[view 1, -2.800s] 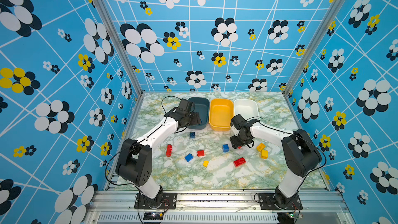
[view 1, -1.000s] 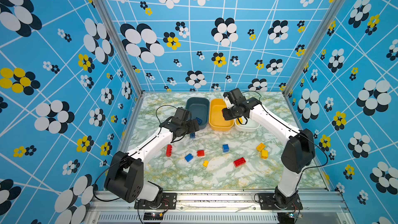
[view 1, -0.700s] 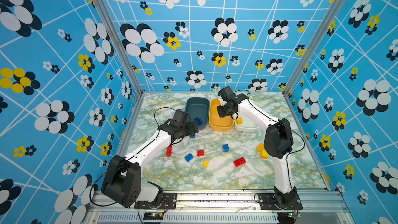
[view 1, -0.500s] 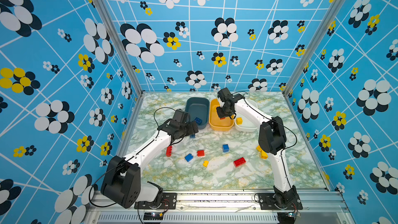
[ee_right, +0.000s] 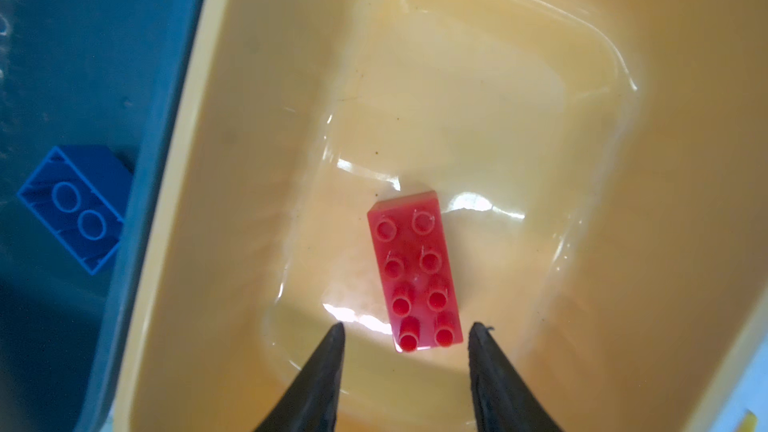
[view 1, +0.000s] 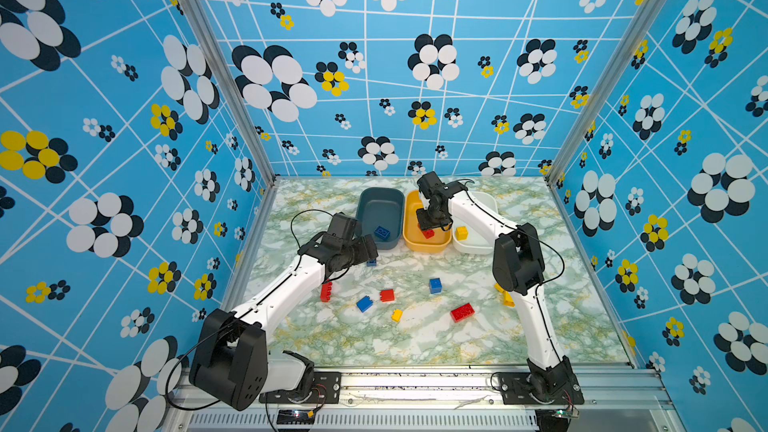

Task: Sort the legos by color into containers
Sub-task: 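Move the left gripper over a red brick while the right withdraws from the yellow bin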

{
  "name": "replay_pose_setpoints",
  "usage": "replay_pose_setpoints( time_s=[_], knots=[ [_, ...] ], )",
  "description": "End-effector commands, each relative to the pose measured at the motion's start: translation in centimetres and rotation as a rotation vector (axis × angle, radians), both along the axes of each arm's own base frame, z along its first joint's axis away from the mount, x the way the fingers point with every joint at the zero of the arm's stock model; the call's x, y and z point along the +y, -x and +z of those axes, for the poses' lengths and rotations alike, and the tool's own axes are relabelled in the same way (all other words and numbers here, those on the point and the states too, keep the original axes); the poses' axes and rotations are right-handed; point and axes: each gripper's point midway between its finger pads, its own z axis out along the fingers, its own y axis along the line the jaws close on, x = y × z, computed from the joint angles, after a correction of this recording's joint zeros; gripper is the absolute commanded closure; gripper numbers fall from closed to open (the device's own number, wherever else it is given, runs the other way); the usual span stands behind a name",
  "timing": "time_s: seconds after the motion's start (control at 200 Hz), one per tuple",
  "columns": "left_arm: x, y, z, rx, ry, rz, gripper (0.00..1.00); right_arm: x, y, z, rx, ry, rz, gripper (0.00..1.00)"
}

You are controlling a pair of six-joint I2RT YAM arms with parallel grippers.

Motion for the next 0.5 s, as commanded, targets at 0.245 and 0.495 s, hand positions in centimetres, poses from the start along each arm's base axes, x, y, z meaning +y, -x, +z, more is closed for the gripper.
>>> replay_pose_setpoints(
  time_s=[0.245,0.495],
  knots=[
    [2.4,1.1,-0.3,0.035,-0.063,0.03,0.06,-0.2,0.7,2.4,-0.017,-0.033,-0.015,0.44],
    [4.4,3.0,-1.1,0.112,-0.142,0.024,0.07,-0.4,2.6,5.5,-0.045,-0.104,-0.025,0.33]
  ],
)
